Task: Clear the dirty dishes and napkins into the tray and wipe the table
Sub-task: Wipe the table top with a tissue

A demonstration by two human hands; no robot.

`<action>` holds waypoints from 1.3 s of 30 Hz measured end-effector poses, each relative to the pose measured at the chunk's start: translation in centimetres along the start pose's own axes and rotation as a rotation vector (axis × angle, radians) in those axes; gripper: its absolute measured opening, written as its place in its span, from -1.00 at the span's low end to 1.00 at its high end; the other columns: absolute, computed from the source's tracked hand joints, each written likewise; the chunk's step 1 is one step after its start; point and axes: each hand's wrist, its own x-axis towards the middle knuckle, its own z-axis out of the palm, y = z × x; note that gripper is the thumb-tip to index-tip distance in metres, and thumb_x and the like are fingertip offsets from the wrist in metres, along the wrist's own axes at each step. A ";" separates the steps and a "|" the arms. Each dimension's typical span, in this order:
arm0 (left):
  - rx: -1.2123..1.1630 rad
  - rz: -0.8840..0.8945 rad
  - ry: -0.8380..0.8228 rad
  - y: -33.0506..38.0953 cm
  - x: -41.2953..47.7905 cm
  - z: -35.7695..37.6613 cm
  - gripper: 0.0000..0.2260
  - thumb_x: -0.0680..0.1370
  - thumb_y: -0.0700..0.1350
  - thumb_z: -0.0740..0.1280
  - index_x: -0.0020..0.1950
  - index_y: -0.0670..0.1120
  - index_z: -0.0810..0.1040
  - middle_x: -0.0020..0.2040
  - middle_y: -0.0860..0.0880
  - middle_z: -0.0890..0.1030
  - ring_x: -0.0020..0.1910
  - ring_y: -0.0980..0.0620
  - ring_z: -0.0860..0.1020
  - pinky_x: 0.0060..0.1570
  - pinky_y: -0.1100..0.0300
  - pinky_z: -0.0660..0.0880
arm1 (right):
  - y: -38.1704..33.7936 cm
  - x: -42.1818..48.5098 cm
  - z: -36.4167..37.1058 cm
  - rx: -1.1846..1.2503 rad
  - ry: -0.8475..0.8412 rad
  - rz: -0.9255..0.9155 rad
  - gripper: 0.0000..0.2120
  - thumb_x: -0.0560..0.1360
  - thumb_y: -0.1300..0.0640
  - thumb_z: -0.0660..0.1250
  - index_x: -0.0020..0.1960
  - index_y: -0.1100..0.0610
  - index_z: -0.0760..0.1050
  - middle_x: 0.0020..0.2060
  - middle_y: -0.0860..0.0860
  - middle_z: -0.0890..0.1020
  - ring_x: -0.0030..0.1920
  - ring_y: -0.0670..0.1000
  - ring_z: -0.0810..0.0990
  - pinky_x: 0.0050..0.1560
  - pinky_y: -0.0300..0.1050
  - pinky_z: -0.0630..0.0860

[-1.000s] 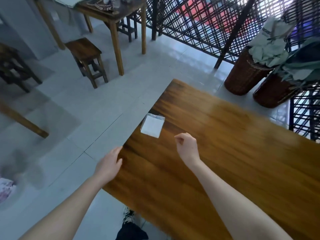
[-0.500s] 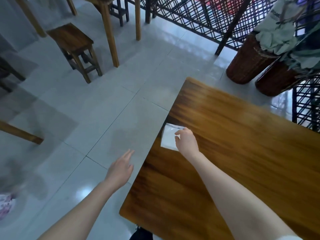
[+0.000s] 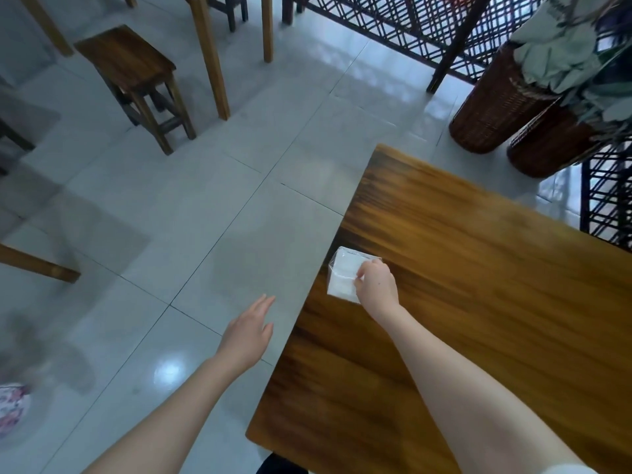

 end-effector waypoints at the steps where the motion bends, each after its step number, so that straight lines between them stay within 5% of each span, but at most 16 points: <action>1: 0.002 0.002 0.000 0.0 0.0 0.0 -0.53 0.64 -0.12 0.16 0.56 -0.01 0.16 0.56 0.04 0.17 0.51 0.06 0.20 0.42 0.15 0.20 | 0.0 -0.2 -0.1 0.006 0.004 0.001 -0.93 0.53 0.22 0.33 -0.02 0.20 0.57 0.01 0.10 0.56 -0.03 0.05 0.53 0.06 -0.04 0.56; 7: 0.025 0.015 -0.011 0.9 -0.3 -0.1 -0.53 0.65 -0.11 0.16 0.56 0.00 0.16 0.56 0.04 0.18 0.50 0.04 0.22 0.42 0.11 0.23 | -0.1 -1.7 -1.7 0.105 0.052 -0.005 -0.96 0.52 0.19 0.37 -0.10 0.14 0.55 0.03 0.05 0.58 0.03 0.03 0.54 0.05 -0.17 0.50; 22: 0.046 0.037 0.002 2.3 -1.7 0.3 -0.53 0.65 -0.10 0.18 0.55 0.02 0.17 0.55 0.04 0.19 0.49 0.02 0.24 0.39 0.13 0.27 | 1.1 -3.9 -3.4 0.175 0.015 -0.016 -0.95 0.57 0.17 0.28 -0.07 0.09 0.42 -0.14 -0.01 0.51 -0.19 -0.02 0.49 -0.09 -0.17 0.56; 36: 0.067 0.049 -0.003 3.8 -1.7 0.0 -0.53 0.65 -0.12 0.17 0.55 0.00 0.17 0.56 0.03 0.18 0.50 0.00 0.24 0.38 0.10 0.29 | 2.7 -5.2 -4.8 0.276 0.204 0.026 -0.93 0.58 0.16 0.27 -0.06 0.07 0.39 -0.09 -0.03 0.49 -0.13 -0.04 0.46 -0.06 -0.21 0.51; 39: 0.064 0.047 -0.011 4.0 -1.9 0.2 -0.53 0.65 -0.11 0.17 0.55 0.01 0.16 0.56 0.04 0.18 0.49 0.00 0.24 0.39 0.09 0.28 | 2.8 -5.6 -5.4 0.332 0.205 0.039 -0.93 0.60 0.15 0.22 -0.02 0.05 0.33 -0.12 0.00 0.54 -0.23 -0.04 0.50 -0.24 -0.23 0.50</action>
